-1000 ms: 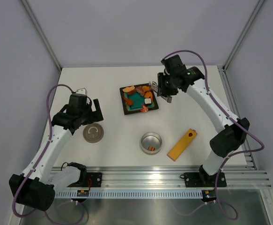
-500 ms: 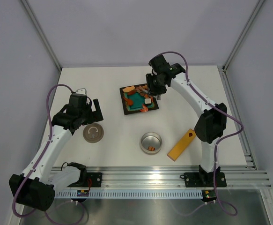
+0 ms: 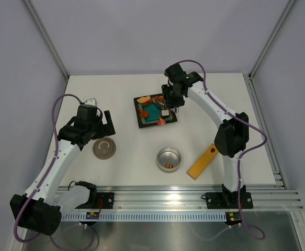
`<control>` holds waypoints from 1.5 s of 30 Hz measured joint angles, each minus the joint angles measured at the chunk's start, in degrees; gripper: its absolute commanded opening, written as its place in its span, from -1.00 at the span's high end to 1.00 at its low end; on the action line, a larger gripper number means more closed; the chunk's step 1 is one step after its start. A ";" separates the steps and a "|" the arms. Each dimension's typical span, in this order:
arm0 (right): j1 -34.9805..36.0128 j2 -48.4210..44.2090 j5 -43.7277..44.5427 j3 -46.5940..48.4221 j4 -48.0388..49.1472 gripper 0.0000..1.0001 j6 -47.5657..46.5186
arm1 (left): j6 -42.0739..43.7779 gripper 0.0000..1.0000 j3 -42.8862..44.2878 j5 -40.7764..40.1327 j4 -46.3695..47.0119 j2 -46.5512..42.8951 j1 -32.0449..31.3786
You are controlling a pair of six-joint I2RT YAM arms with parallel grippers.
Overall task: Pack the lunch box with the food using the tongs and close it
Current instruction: Pick up the fake food from the plate.
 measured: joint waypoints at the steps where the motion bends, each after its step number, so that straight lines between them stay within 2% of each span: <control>1: 0.00 0.09 0.00 0.00 -0.02 -0.02 0.00 | 0.00 -0.98 0.00 0.00 0.00 0.00 0.00; 18: 0.00 2.40 -0.63 0.00 1.16 0.01 -0.22 | 0.00 -0.98 0.00 -0.11 -0.07 -0.02 0.00; 32: 0.00 2.56 -1.90 -0.46 1.66 0.29 -0.20 | 0.00 -0.98 0.00 -0.31 -0.09 -0.02 0.00; 45: 0.00 1.62 -4.07 -5.33 4.42 0.54 0.26 | 0.00 -0.98 -0.04 -0.35 -0.09 -0.02 0.00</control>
